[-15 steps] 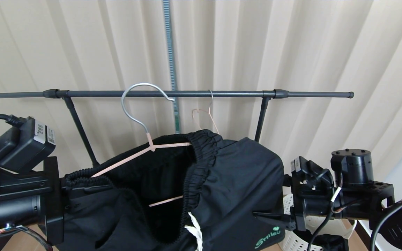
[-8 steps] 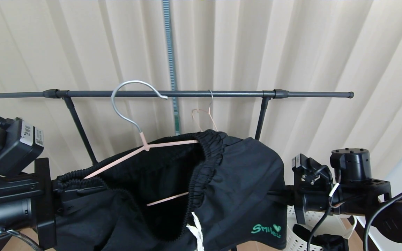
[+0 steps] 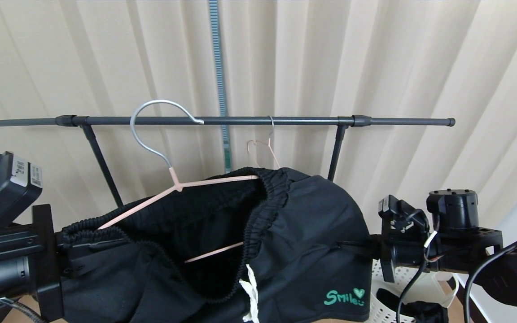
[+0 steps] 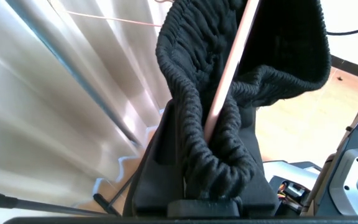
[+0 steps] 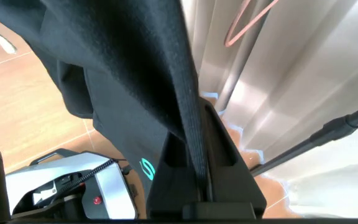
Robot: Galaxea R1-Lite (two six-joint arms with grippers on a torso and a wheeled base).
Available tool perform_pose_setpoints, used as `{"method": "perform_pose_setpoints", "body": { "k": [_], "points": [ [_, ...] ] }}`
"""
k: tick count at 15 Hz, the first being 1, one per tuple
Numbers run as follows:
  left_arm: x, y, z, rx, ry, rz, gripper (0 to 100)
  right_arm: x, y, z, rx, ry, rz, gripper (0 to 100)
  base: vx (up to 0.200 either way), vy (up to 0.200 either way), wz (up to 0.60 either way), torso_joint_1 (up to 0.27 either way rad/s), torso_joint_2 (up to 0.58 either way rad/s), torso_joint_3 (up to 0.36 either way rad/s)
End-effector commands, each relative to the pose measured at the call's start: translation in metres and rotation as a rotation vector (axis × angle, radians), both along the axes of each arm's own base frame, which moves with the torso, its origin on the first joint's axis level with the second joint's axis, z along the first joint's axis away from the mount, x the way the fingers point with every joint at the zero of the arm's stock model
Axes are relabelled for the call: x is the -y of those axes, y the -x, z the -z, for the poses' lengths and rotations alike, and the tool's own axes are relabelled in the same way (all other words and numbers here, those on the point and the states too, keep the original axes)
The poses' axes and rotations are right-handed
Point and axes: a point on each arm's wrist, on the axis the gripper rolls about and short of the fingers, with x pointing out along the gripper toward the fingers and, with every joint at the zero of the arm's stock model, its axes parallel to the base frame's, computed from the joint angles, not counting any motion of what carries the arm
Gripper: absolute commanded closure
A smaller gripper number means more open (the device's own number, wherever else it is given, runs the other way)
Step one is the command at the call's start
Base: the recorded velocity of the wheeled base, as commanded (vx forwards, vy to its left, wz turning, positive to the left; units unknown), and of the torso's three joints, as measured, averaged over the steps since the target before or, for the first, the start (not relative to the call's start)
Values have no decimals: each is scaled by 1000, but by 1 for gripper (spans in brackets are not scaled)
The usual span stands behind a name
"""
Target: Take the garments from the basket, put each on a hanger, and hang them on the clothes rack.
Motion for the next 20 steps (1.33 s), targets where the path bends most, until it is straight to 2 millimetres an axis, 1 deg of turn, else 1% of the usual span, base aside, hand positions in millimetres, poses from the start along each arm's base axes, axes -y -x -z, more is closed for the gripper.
{"method": "perform_pose_setpoints", "body": {
  "k": [1, 2, 3, 5, 8, 10, 11, 13, 15, 17, 19, 20],
  "points": [
    [0, 0, -1, 2, 2, -3, 100, 0, 3, -1, -2, 0, -4, 100, 0, 0, 0, 0, 0, 0],
    [0, -1, -1, 0, 4, -4, 100, 0, 8, -4, 4, -2, -7, 100, 0, 0, 0, 0, 0, 0],
    [0, -1, -1, -11, 10, -7, 100, 0, 11, -6, 13, -1, -13, 0, 0, 0, 0, 0, 0, 0],
    [-2, -2, 0, -19, 14, -25, 100, 0, 14, -12, 44, 2, -22, 0, 0, 0, 0, 0, 0, 0],
    [-13, -3, 6, -39, 10, -100, 100, 2, 22, -14, 101, 29, -56, 0, 0, 0, 0, 0, 0, 0],
    [-19, -1, 14, -63, 7, -142, 100, 2, 24, -21, 125, 24, -57, 0, 0, 0, 0, 0, 0, 0],
    [-24, 0, 21, -86, 3, -169, 100, 2, 25, -26, 142, 20, -55, 0, 0, 0, 0, 0, 0, 0],
    [-27, 1, 27, -110, 1, -194, 100, 1, 28, -30, 156, 15, -57, 0, 0, 0, 0, 0, 0, 0],
    [-29, 1, 30, -124, 0, -207, 100, 1, 30, -36, 177, 13, -53, 0, 0, 0, 0, 0, 0, 0],
    [-29, 3, 33, -133, -1, -208, 100, -3, 33, -41, 187, 4, -62, 0, 0, 0, 0, 0, 0, 0],
    [-29, 5, 39, -154, -4, -212, 100, -10, 37, -49, 196, 11, -22, 0, 0, 0, 0, 0, 0, 0],
    [-29, 5, 39, -154, -4, -212, 100, -10, 37, -49, 196, 11, -22, 0, 0, 0, 0, 0, 0, 0]
  ]
}}
